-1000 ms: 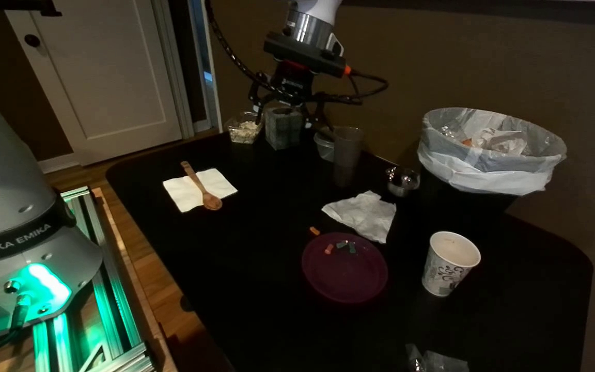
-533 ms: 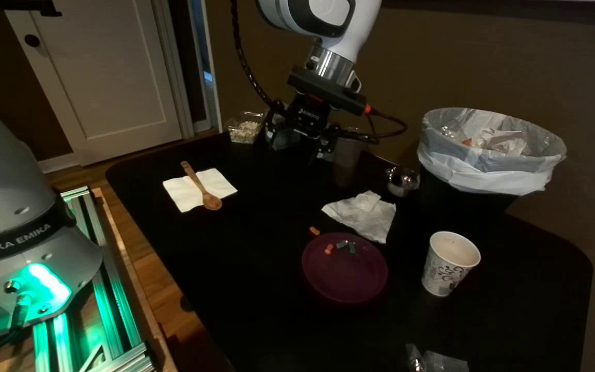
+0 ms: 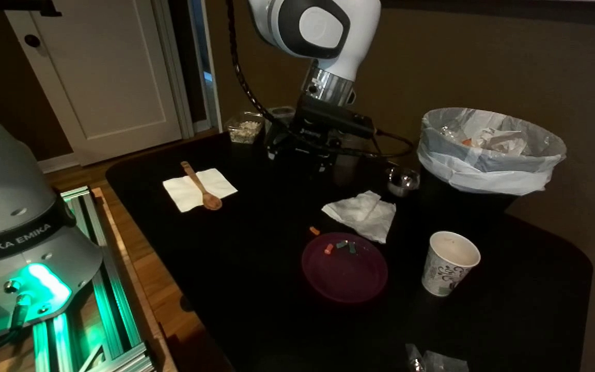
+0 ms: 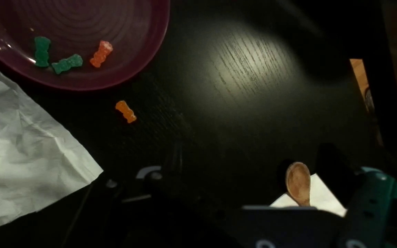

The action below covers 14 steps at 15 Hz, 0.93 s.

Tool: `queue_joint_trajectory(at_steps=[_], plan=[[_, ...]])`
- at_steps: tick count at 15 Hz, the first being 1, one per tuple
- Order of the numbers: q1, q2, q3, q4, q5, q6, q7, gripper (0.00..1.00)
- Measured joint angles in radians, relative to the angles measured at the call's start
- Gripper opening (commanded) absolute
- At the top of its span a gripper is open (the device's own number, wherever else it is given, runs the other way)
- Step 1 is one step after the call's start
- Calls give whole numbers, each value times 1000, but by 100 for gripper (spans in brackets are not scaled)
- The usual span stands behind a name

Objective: Pick up the candy on the table surface and place it on the purple plate

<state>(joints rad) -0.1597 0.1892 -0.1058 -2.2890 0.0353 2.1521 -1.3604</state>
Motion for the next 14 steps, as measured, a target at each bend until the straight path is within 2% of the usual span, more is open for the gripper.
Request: queue_joint_trajectory(at_steps=[2,6,11,14], plan=[[-24,1,0,-40,47,63,-77,100],[-41,1,14,-129,214,183,-187,100],[-40,2,20,-132,226,202,-203,100],[-38,26,46,-134,234,324,-254,100]])
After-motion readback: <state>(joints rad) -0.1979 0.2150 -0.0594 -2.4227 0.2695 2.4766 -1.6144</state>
